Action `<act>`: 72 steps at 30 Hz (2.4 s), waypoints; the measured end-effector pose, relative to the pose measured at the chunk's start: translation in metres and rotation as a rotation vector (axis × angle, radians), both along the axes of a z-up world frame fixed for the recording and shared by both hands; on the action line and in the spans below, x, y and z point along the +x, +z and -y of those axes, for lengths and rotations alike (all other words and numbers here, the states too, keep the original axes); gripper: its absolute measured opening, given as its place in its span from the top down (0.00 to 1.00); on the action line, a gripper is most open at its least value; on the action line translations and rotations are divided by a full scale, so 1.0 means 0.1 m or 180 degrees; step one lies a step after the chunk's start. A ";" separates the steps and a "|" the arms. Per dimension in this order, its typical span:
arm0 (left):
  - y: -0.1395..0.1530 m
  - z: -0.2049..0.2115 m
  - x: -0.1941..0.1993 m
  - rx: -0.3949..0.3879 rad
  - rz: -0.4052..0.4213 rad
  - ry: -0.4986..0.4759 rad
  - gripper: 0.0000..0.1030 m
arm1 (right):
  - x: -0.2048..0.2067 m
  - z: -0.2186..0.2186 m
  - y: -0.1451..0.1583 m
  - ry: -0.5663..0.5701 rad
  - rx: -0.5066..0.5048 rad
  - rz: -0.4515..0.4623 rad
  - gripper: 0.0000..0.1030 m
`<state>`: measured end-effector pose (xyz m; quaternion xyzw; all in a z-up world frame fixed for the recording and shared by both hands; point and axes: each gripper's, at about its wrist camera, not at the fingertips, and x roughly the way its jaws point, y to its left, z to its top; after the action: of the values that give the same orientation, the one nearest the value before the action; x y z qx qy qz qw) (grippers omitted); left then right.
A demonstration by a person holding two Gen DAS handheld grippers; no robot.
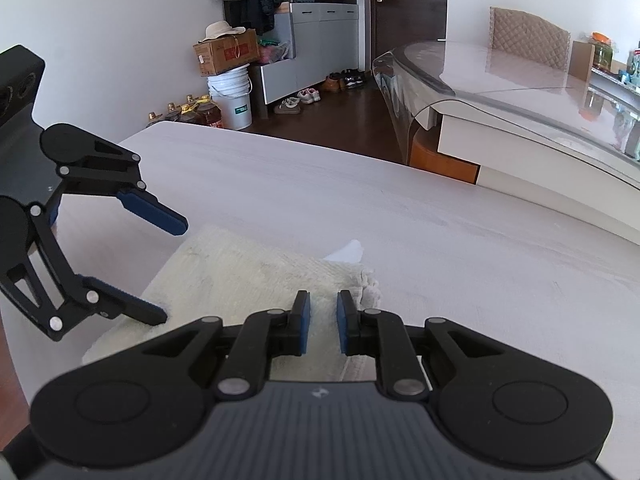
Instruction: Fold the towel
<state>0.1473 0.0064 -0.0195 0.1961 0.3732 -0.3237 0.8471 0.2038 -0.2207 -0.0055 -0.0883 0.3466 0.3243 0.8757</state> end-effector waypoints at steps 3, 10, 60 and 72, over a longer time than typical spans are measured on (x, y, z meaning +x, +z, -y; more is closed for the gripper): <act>0.07 -0.02 -0.08 -0.0034 0.0054 0.0093 0.26 | -0.05 0.09 0.07 -0.0066 0.0146 0.0001 0.83; 0.10 0.03 -0.25 -0.0042 0.0082 0.0244 0.26 | -0.26 0.24 0.07 -0.0040 0.0080 -0.0020 0.80; 0.06 0.05 -0.62 0.0001 0.0253 0.0718 0.09 | -0.93 0.33 0.11 -0.0069 0.0562 -0.0147 0.59; 0.16 0.03 -0.97 -0.0490 0.0290 0.1358 0.00 | -1.34 0.56 0.17 -0.0545 0.0514 -0.0004 0.20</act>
<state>0.0503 0.0029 -0.0039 0.0620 0.3418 -0.1556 0.9247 0.0698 -0.2766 0.0113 0.0127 0.3262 0.2752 0.9043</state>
